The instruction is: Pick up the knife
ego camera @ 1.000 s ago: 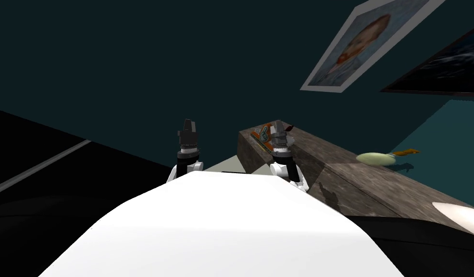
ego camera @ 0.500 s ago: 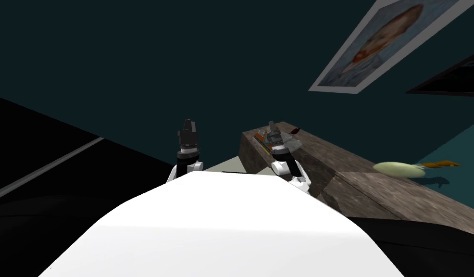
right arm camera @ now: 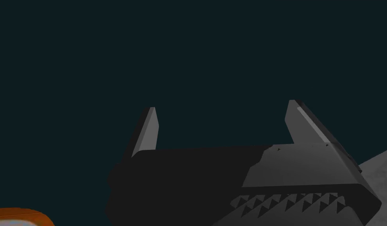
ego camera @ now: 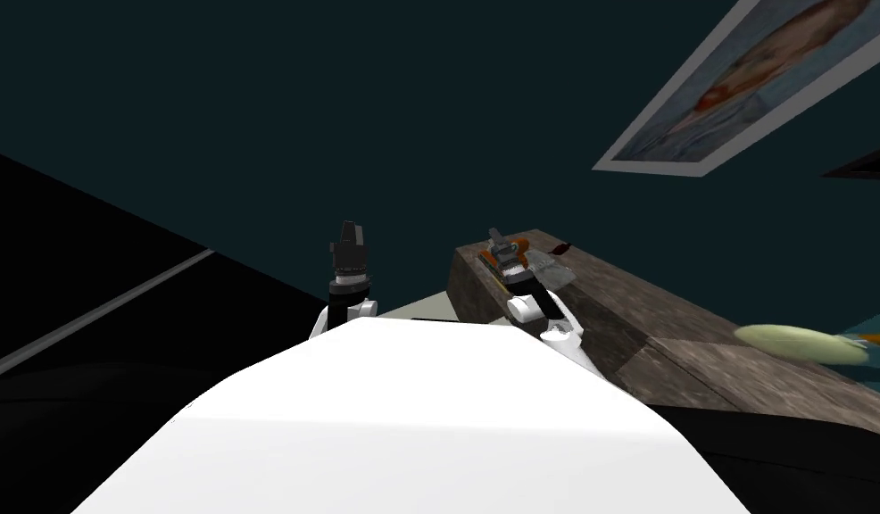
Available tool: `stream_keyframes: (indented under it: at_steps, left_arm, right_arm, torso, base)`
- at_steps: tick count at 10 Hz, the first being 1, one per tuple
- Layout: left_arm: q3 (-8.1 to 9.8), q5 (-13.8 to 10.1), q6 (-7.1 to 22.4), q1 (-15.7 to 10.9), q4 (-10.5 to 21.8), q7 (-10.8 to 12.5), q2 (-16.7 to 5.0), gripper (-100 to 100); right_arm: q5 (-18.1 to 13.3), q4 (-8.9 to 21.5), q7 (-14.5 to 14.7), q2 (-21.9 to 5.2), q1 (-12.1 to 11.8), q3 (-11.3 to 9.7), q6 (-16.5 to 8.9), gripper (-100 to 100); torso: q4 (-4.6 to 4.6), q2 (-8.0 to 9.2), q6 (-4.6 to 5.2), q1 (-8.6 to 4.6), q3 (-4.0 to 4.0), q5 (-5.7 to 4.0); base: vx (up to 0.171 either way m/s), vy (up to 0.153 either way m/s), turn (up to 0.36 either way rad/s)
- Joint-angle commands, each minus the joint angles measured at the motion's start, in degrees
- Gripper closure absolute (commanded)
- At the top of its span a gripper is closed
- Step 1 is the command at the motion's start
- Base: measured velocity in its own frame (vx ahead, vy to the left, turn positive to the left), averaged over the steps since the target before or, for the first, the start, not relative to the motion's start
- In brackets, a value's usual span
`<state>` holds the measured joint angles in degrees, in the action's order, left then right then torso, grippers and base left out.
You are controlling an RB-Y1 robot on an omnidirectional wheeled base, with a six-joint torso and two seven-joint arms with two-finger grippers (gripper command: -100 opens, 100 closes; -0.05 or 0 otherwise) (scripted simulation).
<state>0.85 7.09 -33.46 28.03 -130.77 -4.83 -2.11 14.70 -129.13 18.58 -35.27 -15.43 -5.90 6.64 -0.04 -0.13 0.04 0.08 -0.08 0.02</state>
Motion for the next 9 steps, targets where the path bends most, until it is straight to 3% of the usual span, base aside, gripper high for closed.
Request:
stream_keyframes:
  at_steps: [1,2,3,4,9]
  left_arm:
    - [0.0,0.0,0.0,0.0,0.0,0.0,0.0,0]
    - [0.0,0.0,0.0,0.0,0.0,0.0,0.0,0]
    - [0.0,0.0,0.0,0.0,0.0,0.0,0.0,0]
    - [0.0,0.0,0.0,0.0,0.0,0.0,0.0,0]
    - [0.0,0.0,0.0,0.0,0.0,0.0,0.0,0]
  right_arm:
    - [2.2,0.8,1.7,-2.9,1.4,-1.4,-2.9,-100]
    - [2.2,0.8,1.7,-4.2,1.4,-1.4,-3.0,-100]
    - [4.4,1.3,3.1,-6.2,2.5,-2.5,-5.5,-100]
    - [4.4,1.3,3.1,-7.6,2.5,-2.5,-5.8,-100]
    - [11.0,2.4,7.2,-16.2,5.6,-6.1,-13.4,-100]
  torso:
    - [0.0,0.0,0.0,0.0,0.0,0.0]
    - [-0.01,-0.04,-0.04,0.04,-0.02,0.01]
    - [0.0,-0.01,0.0,0.01,-0.01,0.0]
    - [-0.01,-0.03,-0.03,0.01,-0.02,0.0]
    - [0.0,-0.01,0.01,-0.03,-0.01,-0.01]
  base:
    - [0.047,0.026,0.173]
    - [0.04,0.013,0.071]
    - [0.042,0.011,0.12]
    - [0.042,0.008,0.097]
    - [0.045,0.003,0.129]
